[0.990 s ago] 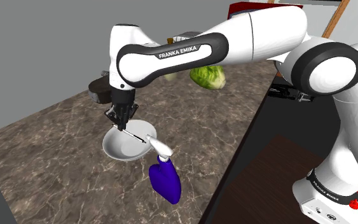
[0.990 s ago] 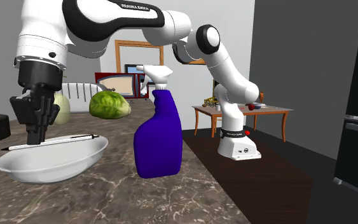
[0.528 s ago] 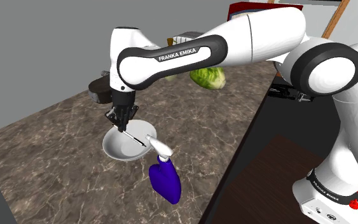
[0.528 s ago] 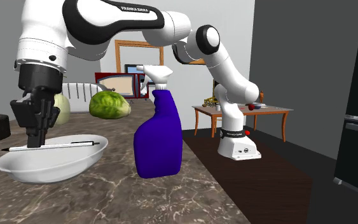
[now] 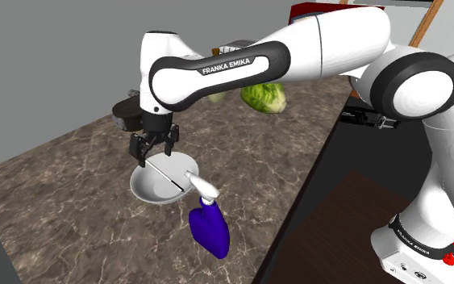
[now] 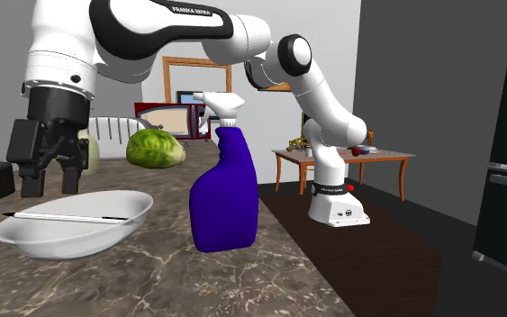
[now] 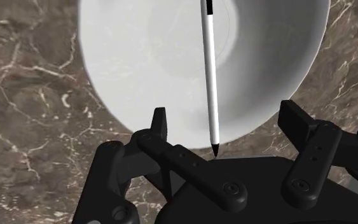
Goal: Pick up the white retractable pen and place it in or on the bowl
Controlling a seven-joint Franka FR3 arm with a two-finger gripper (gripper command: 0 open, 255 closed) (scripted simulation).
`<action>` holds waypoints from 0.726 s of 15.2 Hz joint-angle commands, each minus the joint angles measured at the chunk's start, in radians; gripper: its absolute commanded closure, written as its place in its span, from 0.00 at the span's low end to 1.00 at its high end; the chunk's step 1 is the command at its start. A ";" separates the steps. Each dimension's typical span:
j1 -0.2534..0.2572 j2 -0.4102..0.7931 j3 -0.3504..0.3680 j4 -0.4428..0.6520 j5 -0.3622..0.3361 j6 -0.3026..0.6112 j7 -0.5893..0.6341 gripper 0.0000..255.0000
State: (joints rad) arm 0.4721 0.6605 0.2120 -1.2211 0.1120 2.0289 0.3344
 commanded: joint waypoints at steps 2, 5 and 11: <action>-0.009 -0.028 0.001 0.037 0.002 -0.065 0.001 0.00; -0.013 -0.036 0.001 0.049 0.003 -0.086 0.001 0.00; -0.013 -0.036 0.001 0.049 0.003 -0.086 0.001 0.00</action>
